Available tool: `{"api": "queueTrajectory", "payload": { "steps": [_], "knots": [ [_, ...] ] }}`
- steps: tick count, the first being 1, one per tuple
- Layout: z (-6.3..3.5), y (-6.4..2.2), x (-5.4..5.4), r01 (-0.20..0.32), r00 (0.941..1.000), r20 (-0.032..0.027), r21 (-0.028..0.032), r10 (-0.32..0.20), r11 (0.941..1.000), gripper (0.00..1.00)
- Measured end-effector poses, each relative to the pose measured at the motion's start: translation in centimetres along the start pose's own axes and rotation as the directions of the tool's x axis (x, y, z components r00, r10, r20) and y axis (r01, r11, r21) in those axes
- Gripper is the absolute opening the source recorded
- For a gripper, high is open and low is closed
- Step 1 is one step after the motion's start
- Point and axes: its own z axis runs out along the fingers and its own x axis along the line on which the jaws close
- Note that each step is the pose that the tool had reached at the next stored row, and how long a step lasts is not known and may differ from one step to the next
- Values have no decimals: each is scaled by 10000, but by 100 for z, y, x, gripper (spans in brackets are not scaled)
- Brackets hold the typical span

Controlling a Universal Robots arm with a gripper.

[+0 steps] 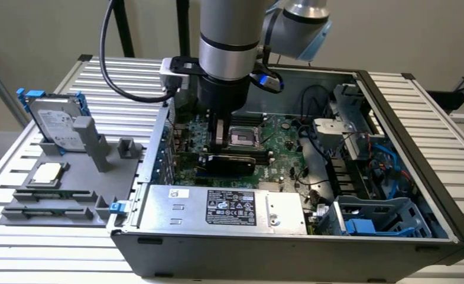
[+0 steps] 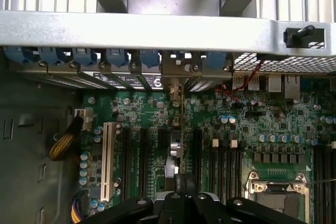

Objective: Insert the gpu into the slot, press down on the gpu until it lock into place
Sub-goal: 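Press down on the gpu until it lock into place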

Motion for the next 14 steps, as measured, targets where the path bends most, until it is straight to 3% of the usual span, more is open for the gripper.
{"api": "queueTrajectory", "payload": {
  "steps": [14],
  "knots": [
    [97, -5, -9, -4, 10000, -87, 0, 4, 10000, 11]
  ]
}}
